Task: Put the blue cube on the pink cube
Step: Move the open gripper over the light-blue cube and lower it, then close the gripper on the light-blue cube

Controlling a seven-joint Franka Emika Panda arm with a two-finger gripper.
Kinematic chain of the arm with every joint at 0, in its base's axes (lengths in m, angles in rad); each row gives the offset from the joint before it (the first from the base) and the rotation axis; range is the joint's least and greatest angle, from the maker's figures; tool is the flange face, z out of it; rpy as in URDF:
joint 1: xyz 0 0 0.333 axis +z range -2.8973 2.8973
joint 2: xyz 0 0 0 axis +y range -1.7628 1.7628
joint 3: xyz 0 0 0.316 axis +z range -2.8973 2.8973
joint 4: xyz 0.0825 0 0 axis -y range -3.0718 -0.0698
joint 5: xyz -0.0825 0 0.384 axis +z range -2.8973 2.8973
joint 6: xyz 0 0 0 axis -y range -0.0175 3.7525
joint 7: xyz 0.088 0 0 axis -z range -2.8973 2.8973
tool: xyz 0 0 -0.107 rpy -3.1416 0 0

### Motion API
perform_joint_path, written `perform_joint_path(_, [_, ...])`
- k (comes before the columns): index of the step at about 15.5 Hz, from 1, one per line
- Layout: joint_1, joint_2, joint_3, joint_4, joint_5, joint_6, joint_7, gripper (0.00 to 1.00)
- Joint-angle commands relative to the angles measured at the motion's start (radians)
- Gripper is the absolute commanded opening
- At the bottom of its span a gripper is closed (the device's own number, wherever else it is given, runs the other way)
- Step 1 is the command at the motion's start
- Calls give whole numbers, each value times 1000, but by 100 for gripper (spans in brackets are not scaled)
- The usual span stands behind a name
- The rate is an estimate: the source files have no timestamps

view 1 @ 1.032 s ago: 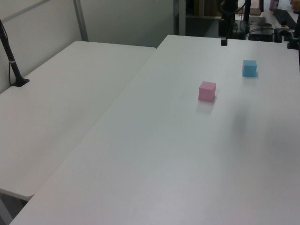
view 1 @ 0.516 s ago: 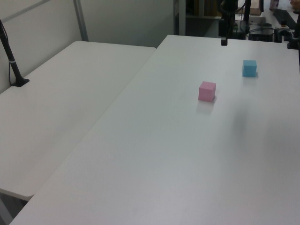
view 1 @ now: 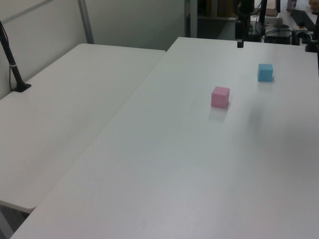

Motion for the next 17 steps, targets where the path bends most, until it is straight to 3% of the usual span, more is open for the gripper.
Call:
perform_joint_path(1, [0, -3, -124, -110, -12, 137, -198, 100])
perform_joint_path(6, [-10, 54, -265, -201, -15, 291, -375, 100])
perform_joint_path(10, [-86, 112, -306, -265, -30, 401, -514, 100])
perform_joint_path(17, [-141, 201, -310, -305, -30, 502, -637, 100])
